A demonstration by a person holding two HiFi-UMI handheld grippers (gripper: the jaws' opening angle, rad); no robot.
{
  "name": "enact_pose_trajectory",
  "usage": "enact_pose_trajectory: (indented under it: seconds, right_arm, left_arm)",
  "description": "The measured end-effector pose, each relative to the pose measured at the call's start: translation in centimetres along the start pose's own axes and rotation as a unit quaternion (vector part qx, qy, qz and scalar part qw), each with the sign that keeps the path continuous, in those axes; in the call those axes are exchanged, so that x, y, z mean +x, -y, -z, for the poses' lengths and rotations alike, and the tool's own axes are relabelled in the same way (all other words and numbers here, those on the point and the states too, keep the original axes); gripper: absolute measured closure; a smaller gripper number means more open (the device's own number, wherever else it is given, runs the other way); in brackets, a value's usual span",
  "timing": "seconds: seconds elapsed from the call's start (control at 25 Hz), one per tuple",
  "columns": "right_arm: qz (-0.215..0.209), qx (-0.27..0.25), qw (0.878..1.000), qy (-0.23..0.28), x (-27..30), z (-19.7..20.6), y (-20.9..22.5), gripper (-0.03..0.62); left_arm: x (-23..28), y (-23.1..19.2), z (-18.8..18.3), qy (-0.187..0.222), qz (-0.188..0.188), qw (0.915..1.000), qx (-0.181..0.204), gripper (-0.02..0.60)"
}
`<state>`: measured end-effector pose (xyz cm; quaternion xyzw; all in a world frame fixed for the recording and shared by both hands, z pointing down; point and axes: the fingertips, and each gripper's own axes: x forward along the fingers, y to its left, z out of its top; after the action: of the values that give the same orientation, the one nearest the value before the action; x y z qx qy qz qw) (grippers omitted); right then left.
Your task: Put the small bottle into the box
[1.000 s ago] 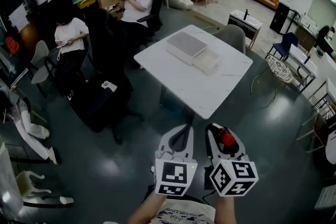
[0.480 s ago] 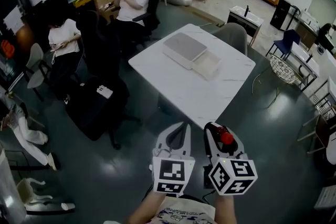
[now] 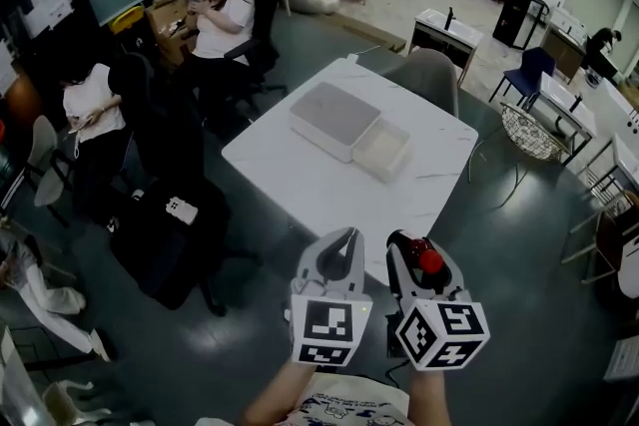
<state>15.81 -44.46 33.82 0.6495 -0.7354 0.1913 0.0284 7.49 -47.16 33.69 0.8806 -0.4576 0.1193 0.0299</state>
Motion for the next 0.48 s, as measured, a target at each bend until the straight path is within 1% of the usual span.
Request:
enact_pose_trajectory:
  seconds: [0.2,0.36,0.48]
  right_arm:
    - [0.015,0.005,1.000,0.007,3.4,-1.2,0.2,0.365]
    - [0.024,0.005,1.000,0.002,5.1,-1.0,0.1,0.365]
    - [0.029,0.004,1.000,-0.006,6.0,-0.8,0.5,0.365]
  left_arm:
    - [2.9,-2.2,-0.6,0.002,0.016,0.9998,0.006,0.561]
    - [4.5,-3.6,-0.2,-0.003,0.022,0.9998,0.003,0.561]
    - [5.6,-3.7,0.1,-0.006,0.030,0.9995,-0.002,0.561]
